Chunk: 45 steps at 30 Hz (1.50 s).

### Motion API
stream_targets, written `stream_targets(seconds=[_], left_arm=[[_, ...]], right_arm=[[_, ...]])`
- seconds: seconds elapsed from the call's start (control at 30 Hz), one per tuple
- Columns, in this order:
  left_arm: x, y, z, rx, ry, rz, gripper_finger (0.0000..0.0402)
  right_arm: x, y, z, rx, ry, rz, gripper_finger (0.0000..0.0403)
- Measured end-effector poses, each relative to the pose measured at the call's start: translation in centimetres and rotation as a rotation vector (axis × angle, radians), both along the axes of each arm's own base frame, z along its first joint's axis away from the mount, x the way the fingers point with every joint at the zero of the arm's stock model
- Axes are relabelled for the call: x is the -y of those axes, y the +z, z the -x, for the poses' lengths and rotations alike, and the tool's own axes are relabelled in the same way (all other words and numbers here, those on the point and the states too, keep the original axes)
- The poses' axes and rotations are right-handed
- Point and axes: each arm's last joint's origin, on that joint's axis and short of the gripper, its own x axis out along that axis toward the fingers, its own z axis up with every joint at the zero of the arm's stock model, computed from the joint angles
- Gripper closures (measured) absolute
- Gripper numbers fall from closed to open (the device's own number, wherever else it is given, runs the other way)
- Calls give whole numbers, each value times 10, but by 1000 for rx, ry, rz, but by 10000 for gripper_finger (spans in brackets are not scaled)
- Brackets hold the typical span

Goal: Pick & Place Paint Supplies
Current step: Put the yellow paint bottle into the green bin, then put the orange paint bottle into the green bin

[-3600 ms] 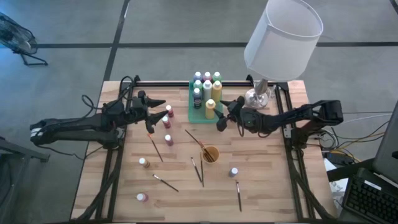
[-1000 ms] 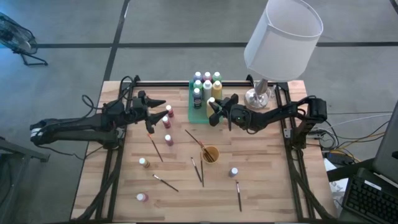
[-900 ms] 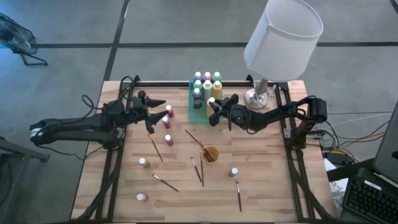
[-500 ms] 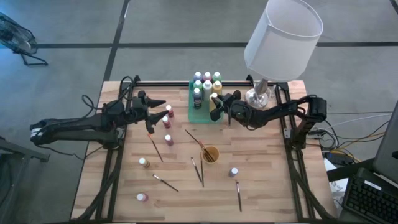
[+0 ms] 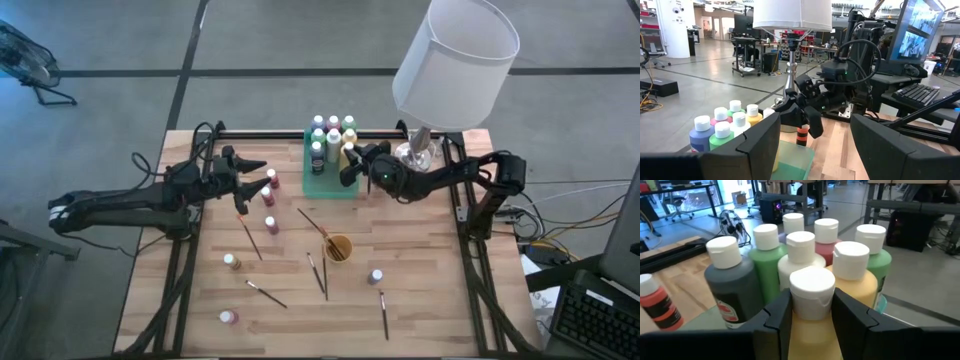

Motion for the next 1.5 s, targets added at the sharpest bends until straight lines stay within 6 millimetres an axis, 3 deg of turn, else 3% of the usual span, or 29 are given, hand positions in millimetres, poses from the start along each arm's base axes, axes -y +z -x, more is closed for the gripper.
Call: stream_targets(seconds=[0.63,1.23,1.5], left_arm=[[0,0,0,0,0,0,154],[0,0,0,-1,0,0,154],[0,0,0,-1,0,0,154]], right_arm=[[4,-1,2,-23,-5,-3,276],[1,0,2,-40,7,3,170],[-8,17,3,-38,35,64,146]])
